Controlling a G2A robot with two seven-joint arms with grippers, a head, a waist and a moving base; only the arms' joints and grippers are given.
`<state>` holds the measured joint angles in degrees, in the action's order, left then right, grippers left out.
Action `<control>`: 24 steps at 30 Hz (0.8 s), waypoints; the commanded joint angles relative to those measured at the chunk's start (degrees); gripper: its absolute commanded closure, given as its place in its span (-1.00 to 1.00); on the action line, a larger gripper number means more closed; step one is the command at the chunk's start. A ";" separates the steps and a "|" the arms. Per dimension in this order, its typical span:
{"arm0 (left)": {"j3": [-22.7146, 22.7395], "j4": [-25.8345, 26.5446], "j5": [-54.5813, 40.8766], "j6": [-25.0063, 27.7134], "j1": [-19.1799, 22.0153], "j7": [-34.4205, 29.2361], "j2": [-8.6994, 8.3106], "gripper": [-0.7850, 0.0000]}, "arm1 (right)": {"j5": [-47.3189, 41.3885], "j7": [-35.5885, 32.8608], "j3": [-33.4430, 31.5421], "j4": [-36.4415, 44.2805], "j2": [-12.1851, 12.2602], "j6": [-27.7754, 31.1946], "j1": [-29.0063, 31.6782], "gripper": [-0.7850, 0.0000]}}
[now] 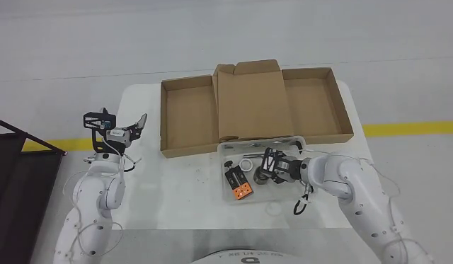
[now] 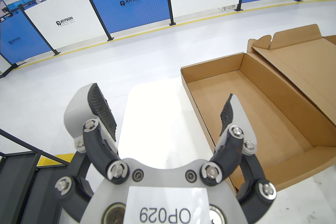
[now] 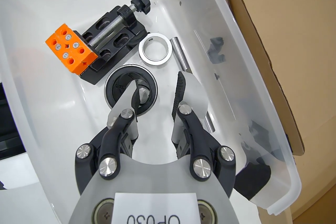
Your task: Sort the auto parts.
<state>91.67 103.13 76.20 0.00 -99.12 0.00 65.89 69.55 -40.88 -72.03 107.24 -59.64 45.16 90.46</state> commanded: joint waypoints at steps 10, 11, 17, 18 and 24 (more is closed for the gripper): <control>0.00 0.00 0.00 0.00 0.00 0.00 0.00 -1.00 | -2.21 0.28 -0.10 -0.42 0.59 0.72 -0.41 1.00; 0.00 0.00 0.00 0.00 0.00 0.00 0.00 -1.00 | -2.63 0.49 -0.38 -0.46 0.68 0.97 -0.39 1.00; 0.00 0.00 0.00 0.00 0.00 0.00 0.00 -1.00 | -6.83 2.45 -2.26 -0.80 1.30 3.96 0.05 1.00; 0.00 0.00 0.00 0.00 0.00 0.00 0.00 -1.00 | -7.75 2.86 -2.69 -0.89 1.43 4.71 0.15 1.00; 0.00 0.00 0.00 0.00 0.00 0.00 0.00 -1.00 | -16.41 7.61 -6.47 -2.41 2.33 11.05 0.80 1.00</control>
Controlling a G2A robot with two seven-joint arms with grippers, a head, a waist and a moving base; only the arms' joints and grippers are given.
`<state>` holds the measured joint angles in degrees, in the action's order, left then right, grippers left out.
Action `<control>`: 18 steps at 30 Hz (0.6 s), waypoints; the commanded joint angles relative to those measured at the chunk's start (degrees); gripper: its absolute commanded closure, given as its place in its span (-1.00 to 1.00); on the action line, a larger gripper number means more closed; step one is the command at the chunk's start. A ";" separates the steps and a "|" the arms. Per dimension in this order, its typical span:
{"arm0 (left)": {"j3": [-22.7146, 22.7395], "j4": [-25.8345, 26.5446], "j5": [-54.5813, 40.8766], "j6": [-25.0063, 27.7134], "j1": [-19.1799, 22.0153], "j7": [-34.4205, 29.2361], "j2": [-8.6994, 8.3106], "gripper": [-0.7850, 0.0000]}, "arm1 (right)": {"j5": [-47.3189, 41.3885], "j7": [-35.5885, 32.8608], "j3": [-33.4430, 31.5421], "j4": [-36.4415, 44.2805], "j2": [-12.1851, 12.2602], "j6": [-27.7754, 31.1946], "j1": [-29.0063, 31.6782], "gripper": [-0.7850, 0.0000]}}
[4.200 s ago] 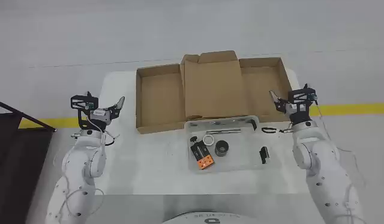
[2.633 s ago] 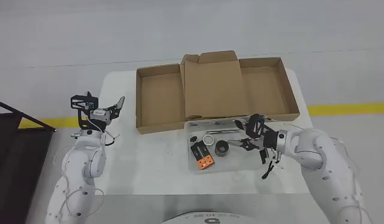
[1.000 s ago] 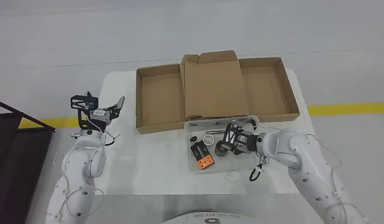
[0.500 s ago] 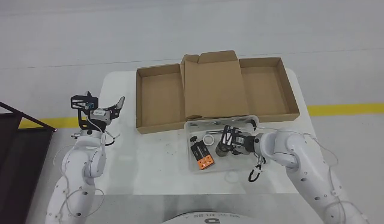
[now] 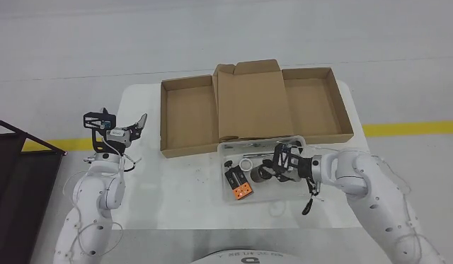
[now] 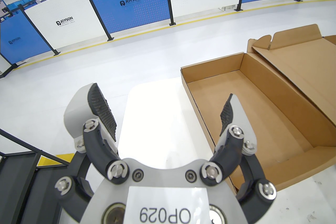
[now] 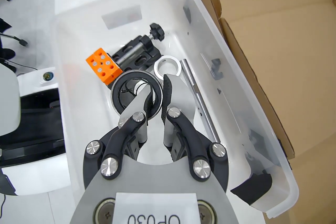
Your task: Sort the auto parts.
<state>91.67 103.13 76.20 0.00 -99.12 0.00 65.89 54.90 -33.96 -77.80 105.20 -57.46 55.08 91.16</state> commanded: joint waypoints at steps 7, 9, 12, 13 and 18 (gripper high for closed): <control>0.00 0.00 0.00 0.00 0.00 0.00 0.00 -1.00 | -16.22 3.94 -3.58 -2.62 1.99 2.92 0.08 1.00; 0.00 0.00 0.00 0.00 0.00 0.00 0.00 -1.00 | -20.15 4.80 -4.61 -3.89 2.62 2.92 -0.23 1.00; 0.00 0.00 0.00 0.00 0.00 0.00 0.00 -1.00 | -25.52 6.29 -6.18 -6.21 3.43 2.92 -0.72 1.00; 0.00 0.00 0.00 0.00 0.00 0.00 0.00 -1.00 | -26.83 6.82 -6.74 -7.08 3.63 2.92 -0.91 1.00; 0.00 0.00 0.00 0.00 0.00 0.00 0.00 -1.00 | -33.64 8.54 -8.80 -12.62 4.43 2.92 -2.57 1.00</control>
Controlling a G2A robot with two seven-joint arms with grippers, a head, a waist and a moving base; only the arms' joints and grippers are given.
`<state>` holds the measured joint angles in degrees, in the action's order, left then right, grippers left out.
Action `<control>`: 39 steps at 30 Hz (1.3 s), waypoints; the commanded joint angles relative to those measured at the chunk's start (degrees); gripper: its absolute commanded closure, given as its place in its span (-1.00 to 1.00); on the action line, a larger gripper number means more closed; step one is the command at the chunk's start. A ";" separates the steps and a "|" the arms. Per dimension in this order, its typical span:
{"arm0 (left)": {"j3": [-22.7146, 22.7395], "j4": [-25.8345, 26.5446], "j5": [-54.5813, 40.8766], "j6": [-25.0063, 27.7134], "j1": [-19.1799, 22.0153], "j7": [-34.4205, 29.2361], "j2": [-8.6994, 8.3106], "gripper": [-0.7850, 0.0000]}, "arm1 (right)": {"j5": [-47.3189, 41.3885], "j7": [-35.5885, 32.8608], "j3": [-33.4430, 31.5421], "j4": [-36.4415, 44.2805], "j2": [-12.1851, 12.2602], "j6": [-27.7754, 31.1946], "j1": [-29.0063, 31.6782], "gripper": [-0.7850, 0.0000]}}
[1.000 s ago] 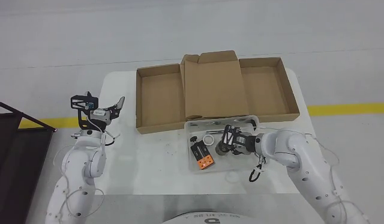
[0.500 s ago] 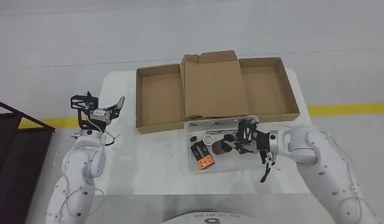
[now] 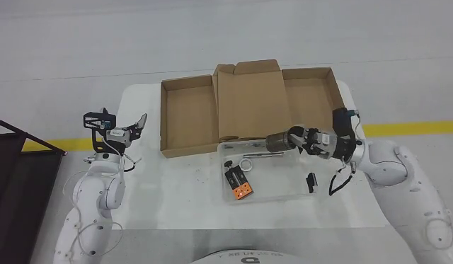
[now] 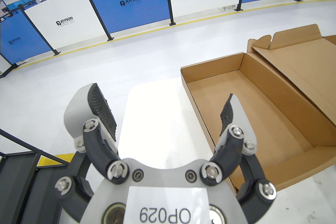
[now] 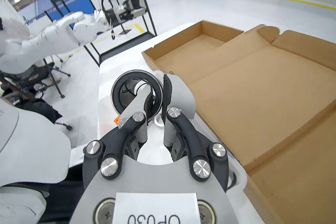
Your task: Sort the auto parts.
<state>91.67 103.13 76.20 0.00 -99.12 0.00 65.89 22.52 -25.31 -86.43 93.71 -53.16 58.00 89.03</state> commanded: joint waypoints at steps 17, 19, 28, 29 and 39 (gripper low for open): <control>0.00 0.00 0.00 0.00 0.00 0.00 0.00 -1.00 | 15.28 10.23 4.84 -17.98 -1.56 -34.97 -12.92 1.00; 0.00 0.00 0.00 0.00 0.00 0.00 0.00 -1.00 | 18.52 11.40 6.29 -19.29 -2.02 -41.05 -13.95 1.00; 0.00 0.00 0.00 0.00 0.00 0.00 0.00 -1.00 | 21.43 9.48 8.85 -23.76 -3.00 -48.02 -16.96 0.74; 0.00 0.00 0.00 0.00 0.00 0.00 0.00 -1.00 | 21.73 9.35 8.99 -23.87 -3.05 -48.40 -17.09 0.53; 0.00 0.00 0.00 0.00 0.00 0.00 0.00 -1.00 | 21.58 10.71 7.67 -22.54 -3.30 -48.51 -16.35 -1.00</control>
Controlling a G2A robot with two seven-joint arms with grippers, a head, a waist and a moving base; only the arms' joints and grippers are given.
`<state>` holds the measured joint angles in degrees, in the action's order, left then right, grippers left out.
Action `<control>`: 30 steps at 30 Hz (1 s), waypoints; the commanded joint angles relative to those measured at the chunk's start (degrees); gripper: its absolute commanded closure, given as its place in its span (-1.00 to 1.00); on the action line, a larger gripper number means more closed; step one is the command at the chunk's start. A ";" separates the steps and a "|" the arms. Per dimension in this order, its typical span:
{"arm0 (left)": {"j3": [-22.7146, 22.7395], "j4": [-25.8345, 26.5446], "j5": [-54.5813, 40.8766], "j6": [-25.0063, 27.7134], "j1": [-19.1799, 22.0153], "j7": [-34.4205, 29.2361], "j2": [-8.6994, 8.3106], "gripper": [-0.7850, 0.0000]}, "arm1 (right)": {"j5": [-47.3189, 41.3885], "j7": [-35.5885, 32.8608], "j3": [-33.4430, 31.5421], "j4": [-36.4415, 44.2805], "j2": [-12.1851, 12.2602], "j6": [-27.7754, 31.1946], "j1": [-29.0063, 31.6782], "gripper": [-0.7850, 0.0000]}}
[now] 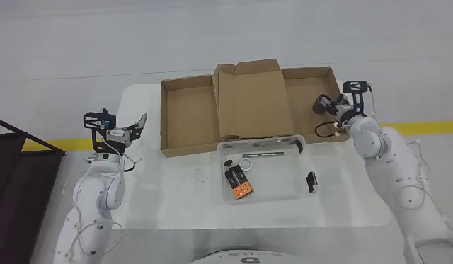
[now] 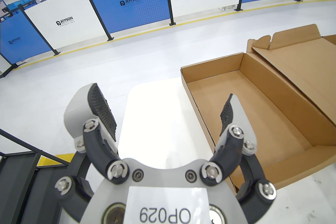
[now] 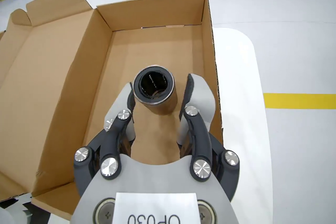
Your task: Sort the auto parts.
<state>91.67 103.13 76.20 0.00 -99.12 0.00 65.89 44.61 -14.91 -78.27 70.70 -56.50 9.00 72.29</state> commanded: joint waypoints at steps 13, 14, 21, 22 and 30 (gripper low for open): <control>0.00 0.00 0.00 0.00 0.00 0.00 0.00 -1.00 | -16.40 -0.38 -11.28 11.93 2.32 41.66 13.20 -1.00; 0.00 0.00 0.00 0.00 0.00 0.00 0.00 -1.00 | -16.45 -0.80 -11.62 12.90 2.51 45.48 14.11 -1.00; 0.00 0.00 0.00 0.00 0.00 0.00 0.00 -1.00 | -14.16 -1.83 -11.93 16.67 3.23 49.00 16.72 -1.00; 0.10 0.45 0.65 0.11 0.01 0.40 -0.04 -1.00 | -14.16 -1.83 -11.93 16.67 3.23 49.00 16.72 -1.00; 0.75 13.92 7.95 11.29 -7.59 -2.03 -0.84 -1.00 | -14.16 -1.83 -11.93 16.67 3.23 49.00 16.72 -1.00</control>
<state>92.81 115.66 84.83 7.70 -106.13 -0.15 65.14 30.45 -16.74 -90.20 87.38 -53.27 58.00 89.01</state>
